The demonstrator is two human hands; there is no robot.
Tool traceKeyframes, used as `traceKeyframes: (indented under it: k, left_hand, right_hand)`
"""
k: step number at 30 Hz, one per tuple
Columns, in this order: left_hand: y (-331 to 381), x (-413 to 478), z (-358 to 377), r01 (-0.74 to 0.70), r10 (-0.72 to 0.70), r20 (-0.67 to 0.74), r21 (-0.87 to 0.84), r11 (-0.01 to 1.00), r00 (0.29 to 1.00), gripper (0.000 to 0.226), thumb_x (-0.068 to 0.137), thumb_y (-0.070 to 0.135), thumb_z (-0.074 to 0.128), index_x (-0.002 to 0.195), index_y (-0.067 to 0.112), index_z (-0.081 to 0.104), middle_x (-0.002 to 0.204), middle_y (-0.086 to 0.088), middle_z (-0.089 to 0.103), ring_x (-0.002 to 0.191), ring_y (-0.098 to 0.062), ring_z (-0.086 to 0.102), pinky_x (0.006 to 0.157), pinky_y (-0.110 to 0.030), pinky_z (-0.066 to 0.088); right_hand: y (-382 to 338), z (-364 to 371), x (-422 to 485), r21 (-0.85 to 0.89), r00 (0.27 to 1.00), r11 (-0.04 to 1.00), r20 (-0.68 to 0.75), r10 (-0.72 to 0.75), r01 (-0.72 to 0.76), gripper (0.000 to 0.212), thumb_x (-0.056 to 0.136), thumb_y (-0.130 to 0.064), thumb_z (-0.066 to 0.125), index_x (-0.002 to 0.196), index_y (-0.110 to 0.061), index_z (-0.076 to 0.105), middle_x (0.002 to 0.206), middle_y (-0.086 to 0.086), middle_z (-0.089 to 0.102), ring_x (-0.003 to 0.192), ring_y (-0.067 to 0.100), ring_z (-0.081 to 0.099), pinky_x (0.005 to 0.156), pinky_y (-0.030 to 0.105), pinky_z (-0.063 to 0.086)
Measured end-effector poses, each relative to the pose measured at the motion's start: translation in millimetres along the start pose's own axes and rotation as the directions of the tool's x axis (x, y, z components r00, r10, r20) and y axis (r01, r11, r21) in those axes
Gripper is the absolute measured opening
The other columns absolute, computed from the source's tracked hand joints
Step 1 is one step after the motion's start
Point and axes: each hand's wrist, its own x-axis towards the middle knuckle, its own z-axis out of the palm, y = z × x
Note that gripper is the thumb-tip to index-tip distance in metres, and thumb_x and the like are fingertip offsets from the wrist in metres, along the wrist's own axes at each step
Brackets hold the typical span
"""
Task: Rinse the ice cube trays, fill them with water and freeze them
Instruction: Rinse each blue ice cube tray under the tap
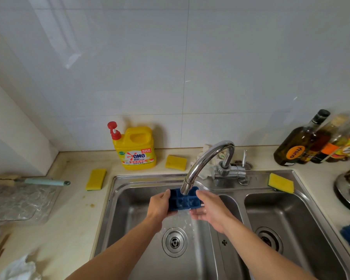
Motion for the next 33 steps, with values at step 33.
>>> traceKeyframes:
  k: [33]
  left_hand:
    - [13, -10, -30, -0.403, 0.453, -0.033, 0.405, 0.821, 0.891, 0.025, 0.104, 0.037, 0.051, 0.104, 0.02, 0.07, 0.089, 0.002, 0.071, 0.08, -0.016, 0.069, 0.06, -0.029, 0.058]
  right_hand:
    - [8, 9, 8, 0.149, 0.971, 0.966, 0.147, 0.191, -0.212, 0.06, 0.104, -0.054, 0.046, 0.131, -0.001, 0.054, 0.124, 0.031, 0.063, 0.114, 0.05, 0.065, 0.088, 0.052, 0.059]
